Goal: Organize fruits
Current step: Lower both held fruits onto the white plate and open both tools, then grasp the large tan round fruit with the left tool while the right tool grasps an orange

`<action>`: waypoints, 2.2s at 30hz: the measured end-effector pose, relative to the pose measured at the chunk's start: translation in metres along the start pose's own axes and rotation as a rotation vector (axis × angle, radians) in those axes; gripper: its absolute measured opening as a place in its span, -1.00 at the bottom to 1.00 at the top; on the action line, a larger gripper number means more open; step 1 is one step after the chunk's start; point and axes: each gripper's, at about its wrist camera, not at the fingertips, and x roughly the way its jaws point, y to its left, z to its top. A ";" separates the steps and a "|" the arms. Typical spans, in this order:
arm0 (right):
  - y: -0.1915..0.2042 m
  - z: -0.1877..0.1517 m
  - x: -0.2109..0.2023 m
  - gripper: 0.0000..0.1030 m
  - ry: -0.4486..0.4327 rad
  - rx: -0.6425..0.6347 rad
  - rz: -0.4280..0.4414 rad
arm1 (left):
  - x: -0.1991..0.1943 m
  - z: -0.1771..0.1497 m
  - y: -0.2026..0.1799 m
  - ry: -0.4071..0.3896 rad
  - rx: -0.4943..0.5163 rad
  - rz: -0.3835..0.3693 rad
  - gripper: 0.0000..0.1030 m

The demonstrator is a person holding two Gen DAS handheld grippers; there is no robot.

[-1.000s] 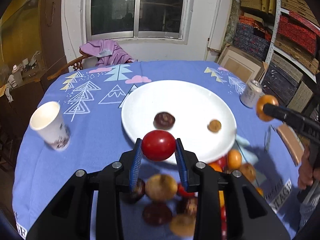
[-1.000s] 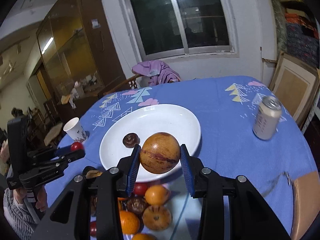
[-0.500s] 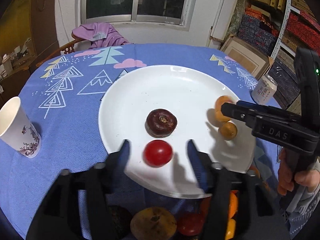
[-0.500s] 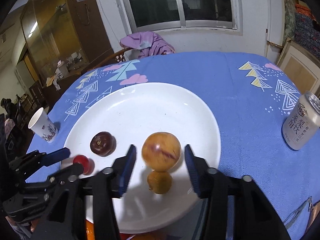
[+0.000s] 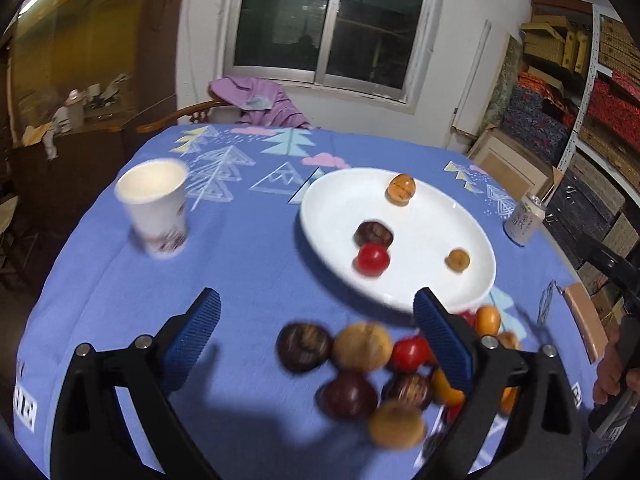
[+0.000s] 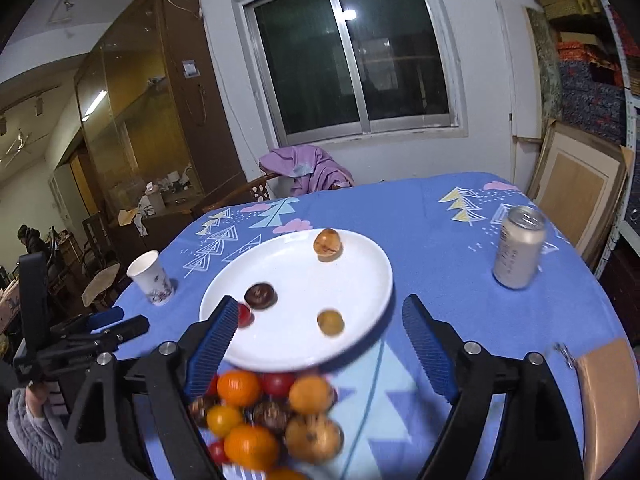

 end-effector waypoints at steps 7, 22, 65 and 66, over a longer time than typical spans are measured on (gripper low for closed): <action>-0.023 -0.027 -0.015 0.81 0.014 0.077 0.003 | -0.018 -0.069 -0.007 0.055 0.079 0.058 0.86; -0.018 -0.031 -0.010 0.87 0.047 0.083 0.018 | 0.000 -0.080 -0.054 0.066 0.283 0.070 0.92; -0.017 -0.032 -0.013 0.87 0.057 0.092 0.068 | 0.010 -0.090 -0.035 0.191 0.203 -0.037 0.19; -0.016 -0.032 -0.012 0.87 0.060 0.088 0.070 | 0.011 -0.089 -0.033 0.192 0.190 -0.039 0.19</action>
